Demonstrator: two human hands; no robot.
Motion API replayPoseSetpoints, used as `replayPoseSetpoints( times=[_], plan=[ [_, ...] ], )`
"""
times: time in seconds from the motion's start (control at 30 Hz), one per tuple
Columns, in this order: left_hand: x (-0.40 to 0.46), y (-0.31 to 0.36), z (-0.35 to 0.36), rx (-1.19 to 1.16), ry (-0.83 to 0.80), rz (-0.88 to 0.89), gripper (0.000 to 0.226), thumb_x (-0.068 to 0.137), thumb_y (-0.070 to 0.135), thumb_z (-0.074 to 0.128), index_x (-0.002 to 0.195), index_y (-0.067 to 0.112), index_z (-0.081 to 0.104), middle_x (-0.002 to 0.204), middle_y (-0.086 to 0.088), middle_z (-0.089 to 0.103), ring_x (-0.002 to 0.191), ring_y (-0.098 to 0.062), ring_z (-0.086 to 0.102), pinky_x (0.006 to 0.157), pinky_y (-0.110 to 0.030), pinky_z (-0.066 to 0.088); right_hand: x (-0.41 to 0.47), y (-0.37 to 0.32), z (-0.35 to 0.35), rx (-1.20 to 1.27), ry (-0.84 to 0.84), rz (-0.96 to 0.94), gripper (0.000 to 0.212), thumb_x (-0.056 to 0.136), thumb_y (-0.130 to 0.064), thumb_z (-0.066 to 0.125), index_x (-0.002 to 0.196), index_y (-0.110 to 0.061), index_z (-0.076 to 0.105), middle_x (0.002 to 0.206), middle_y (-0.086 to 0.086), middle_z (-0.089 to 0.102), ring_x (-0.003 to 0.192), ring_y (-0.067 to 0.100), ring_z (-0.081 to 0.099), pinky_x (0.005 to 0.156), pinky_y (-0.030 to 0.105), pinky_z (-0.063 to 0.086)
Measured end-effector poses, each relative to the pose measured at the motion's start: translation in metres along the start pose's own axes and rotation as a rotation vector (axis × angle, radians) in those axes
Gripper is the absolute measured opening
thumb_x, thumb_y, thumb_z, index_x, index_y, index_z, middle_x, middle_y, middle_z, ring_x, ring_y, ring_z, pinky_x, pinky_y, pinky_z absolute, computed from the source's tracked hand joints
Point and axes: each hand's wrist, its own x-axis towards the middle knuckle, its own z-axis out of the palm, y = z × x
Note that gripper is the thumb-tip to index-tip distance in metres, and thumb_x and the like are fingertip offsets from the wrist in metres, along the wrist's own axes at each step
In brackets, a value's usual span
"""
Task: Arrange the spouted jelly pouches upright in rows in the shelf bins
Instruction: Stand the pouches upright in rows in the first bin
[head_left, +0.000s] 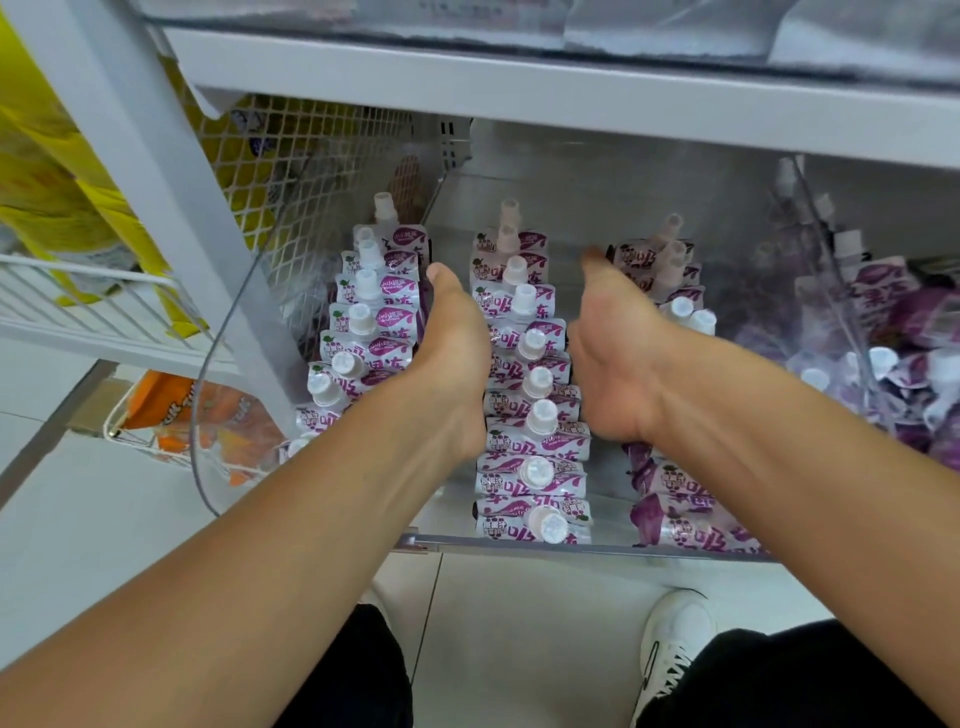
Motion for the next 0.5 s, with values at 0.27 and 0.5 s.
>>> replayPoseSetpoints(
  times=[0.27, 0.5],
  plan=[
    [-0.019, 0.002, 0.003, 0.060, -0.059, 0.088, 0.089, 0.081, 0.086, 0.014, 0.120, 0.025, 0.067, 0.110, -0.008, 0.073, 0.085, -0.025, 0.074, 0.063, -0.035, 0.058, -0.037, 0.000, 0.011, 0.010, -0.076, -0.030, 0.084, 0.085, -0.080, 0.022, 0.118, -0.017, 0.067, 0.115, 0.007, 0.071, 0.100, 0.019, 0.070, 0.078, 0.030, 0.052],
    [-0.026, -0.020, 0.004, 0.028, -0.109, 0.063, 0.087, 0.078, 0.089, 0.016, 0.126, 0.034, 0.063, 0.124, -0.007, 0.068, 0.108, -0.029, 0.067, 0.090, -0.050, 0.054, -0.053, 0.006, 0.015, 0.028, -0.156, 0.050, 0.081, 0.089, -0.074, 0.020, 0.131, -0.018, 0.060, 0.126, 0.009, 0.066, 0.110, 0.022, 0.064, 0.072, 0.031, 0.051]
  ],
)
